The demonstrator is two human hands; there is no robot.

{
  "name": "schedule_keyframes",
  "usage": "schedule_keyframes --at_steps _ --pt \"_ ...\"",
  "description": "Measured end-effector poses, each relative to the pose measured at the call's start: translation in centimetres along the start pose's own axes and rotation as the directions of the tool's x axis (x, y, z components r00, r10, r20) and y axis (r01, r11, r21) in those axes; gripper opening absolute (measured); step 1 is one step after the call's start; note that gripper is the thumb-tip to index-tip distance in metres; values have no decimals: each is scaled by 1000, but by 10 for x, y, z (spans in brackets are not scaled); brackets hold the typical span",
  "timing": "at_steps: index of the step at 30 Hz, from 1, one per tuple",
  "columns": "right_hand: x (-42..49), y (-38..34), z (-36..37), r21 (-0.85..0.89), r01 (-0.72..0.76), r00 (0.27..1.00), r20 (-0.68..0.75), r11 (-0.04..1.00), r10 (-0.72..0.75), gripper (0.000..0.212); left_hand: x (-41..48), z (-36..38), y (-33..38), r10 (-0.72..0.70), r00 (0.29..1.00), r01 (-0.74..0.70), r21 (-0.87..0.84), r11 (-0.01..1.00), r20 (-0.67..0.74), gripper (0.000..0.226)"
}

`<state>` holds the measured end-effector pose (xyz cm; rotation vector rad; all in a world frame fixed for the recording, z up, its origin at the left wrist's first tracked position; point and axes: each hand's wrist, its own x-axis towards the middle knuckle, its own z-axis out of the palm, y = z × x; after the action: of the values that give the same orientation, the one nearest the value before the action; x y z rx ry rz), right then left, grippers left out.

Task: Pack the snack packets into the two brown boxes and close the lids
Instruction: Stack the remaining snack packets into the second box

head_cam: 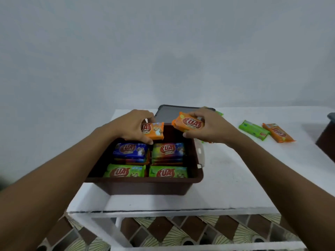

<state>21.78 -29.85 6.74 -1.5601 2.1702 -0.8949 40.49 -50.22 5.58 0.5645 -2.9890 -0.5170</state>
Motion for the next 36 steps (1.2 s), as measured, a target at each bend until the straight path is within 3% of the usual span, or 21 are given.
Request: schedule_keyframes --at_steps 5,8,10,13,18,25,36 --pt "24 -19 42 -421 117 986 154 900 -56 71 -26 15 -36 25 999 -30 162 986 33 71" --pt "29 -17 70 -570 221 972 195 791 -131 58 -35 26 -48 105 990 -133 386 913 95 59" --pt "29 -16 83 -635 258 962 239 728 -131 46 -37 28 -51 145 988 -153 451 879 51 49" --pt "31 -16 94 -641 257 961 246 723 -124 36 -36 29 -52 105 993 -118 412 903 53 49" --pt "28 -11 97 -647 243 969 188 723 -157 39 -32 33 -50 70 992 -109 441 891 103 66" --pt "29 -6 101 -639 180 984 121 748 -133 37 -34 34 -47 57 992 -105 487 867 112 63" --pt "22 -6 95 -643 237 972 154 728 -180 33 -34 31 -50 18 996 -52 387 921 91 46"
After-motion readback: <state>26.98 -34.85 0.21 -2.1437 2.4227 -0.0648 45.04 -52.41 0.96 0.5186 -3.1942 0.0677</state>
